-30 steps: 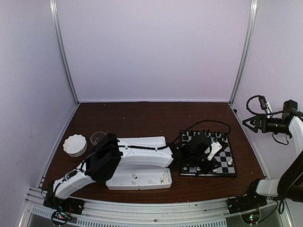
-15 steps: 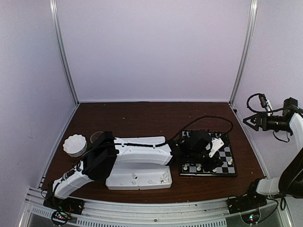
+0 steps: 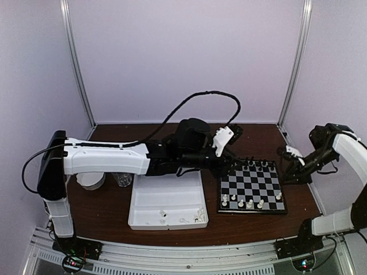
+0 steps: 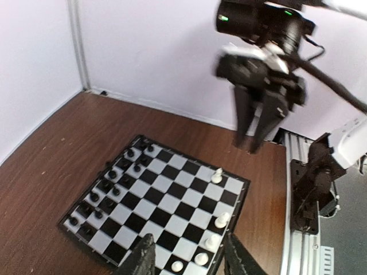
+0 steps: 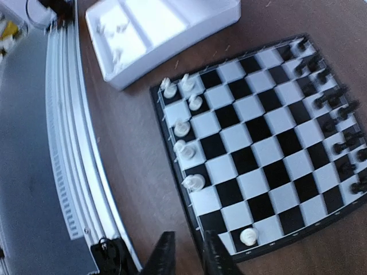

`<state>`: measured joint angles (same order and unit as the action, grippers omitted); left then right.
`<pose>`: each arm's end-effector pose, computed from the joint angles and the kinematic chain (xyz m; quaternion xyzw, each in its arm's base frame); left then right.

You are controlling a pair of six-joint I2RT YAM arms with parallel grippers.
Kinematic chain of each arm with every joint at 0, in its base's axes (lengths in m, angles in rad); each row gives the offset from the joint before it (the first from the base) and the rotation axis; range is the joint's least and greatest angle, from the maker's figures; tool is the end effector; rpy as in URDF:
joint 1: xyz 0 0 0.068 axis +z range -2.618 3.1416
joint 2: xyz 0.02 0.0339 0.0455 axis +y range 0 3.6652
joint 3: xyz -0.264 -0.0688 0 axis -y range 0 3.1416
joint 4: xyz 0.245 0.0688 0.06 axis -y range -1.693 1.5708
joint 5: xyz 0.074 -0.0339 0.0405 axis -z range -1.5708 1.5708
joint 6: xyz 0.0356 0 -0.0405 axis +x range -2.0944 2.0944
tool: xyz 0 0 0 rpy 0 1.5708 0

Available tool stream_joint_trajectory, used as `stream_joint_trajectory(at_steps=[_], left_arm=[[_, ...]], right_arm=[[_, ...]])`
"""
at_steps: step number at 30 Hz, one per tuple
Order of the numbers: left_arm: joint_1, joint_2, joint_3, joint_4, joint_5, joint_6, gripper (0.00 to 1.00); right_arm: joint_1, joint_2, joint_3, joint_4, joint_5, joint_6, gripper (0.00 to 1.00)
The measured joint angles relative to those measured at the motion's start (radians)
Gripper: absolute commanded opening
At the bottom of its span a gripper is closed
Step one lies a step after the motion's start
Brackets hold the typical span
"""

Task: Set up the chess pieces on the board
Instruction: Adjust the king at e1.

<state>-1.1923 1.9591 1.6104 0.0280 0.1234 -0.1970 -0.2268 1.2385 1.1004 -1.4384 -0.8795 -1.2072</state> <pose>0.1713 -0.4425 0.2961 0.4181 0.6940 -0.4123 0.4167 0.1857 -0.0147 0.2921 -0.4249 0.7989 0.3226 0.2778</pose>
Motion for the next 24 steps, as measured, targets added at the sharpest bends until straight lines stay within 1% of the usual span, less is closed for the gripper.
stream_joint_trajectory(at_steps=[1,3,5,7,9,13,18,24], left_arm=[[0.017,-0.031,-0.043,0.005,-0.009,-0.010,0.41],[0.047,-0.084,-0.130,0.008,-0.032,-0.027,0.41],[0.071,-0.126,-0.216,0.005,-0.064,-0.039,0.41],[0.078,-0.154,-0.282,-0.002,-0.097,-0.048,0.41],[0.077,-0.179,-0.336,-0.012,-0.125,-0.056,0.41],[0.073,-0.223,-0.396,-0.030,-0.160,-0.076,0.41],[0.072,-0.263,-0.420,-0.029,-0.187,-0.098,0.41],[0.072,-0.299,-0.454,-0.026,-0.209,-0.117,0.41]], right_arm=[[0.061,-0.033,-0.054,0.021,0.051,-0.014,0.08],[0.174,-0.114,-0.172,0.055,0.158,-0.027,0.06],[0.222,-0.165,-0.246,0.080,0.242,-0.043,0.07],[0.253,-0.174,-0.291,0.111,0.314,-0.049,0.07],[0.275,-0.152,-0.314,0.152,0.363,-0.050,0.07],[0.330,-0.091,-0.347,0.257,0.436,-0.047,0.07],[0.413,-0.012,-0.373,0.381,0.489,-0.024,0.09],[0.480,0.084,-0.384,0.536,0.523,0.007,0.09]])
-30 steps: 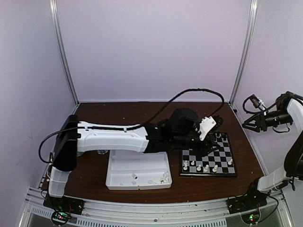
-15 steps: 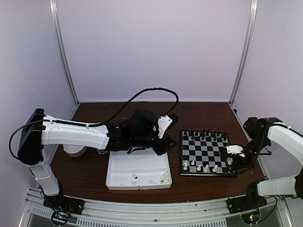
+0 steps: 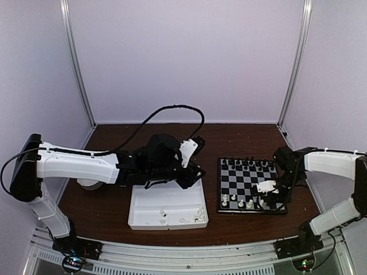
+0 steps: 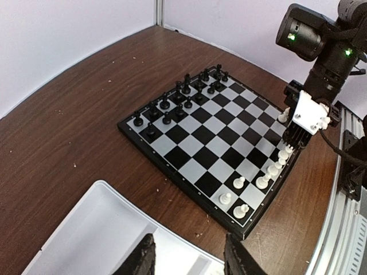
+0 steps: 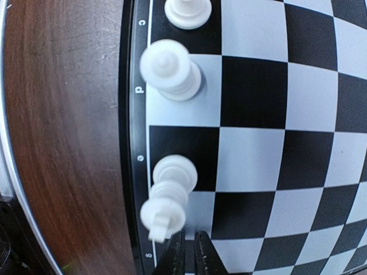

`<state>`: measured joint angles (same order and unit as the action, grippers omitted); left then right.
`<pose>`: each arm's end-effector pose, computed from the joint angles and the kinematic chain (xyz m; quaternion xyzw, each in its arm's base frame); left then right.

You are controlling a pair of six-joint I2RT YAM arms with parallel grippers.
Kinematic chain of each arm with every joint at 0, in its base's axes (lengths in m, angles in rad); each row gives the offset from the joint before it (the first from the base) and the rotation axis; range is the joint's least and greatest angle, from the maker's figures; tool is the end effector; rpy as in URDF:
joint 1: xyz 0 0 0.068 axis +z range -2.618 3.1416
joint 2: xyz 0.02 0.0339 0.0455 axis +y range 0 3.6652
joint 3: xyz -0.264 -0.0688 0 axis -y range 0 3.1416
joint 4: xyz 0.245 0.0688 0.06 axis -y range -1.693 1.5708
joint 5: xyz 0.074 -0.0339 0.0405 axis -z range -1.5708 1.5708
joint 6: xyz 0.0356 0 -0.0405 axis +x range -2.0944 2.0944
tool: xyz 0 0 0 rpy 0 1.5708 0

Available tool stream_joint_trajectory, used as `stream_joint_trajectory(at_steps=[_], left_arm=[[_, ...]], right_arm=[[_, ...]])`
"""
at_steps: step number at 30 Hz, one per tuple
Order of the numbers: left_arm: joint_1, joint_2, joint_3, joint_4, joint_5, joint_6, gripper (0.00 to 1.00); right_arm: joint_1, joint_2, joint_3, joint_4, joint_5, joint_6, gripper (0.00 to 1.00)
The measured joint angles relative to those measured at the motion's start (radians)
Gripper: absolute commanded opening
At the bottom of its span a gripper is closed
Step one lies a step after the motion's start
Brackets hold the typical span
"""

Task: Set up the chess pieces on the board
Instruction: Adjust the king at e1.

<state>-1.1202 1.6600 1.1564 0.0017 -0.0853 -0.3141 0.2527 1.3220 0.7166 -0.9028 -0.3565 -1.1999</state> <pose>0.1695 -0.3435 0.2581 0.3172 0.7994 -0.3068 0.4077 0.1879 0.0614 0.1721 -0.6574 0.7317 0.1437 0.1082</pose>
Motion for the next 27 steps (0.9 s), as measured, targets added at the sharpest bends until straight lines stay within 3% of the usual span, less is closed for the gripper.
stream_joint_trajectory(at_steps=[14,27], left_arm=[[0.000,-0.024,-0.040,-0.001,-0.039,-0.017,0.41],[0.000,-0.024,-0.040,-0.008,-0.050,-0.016,0.41]], right_arm=[[0.121,0.066,0.008,0.108,0.026,0.048,0.08],[0.143,0.068,0.010,0.131,0.032,0.081,0.07]])
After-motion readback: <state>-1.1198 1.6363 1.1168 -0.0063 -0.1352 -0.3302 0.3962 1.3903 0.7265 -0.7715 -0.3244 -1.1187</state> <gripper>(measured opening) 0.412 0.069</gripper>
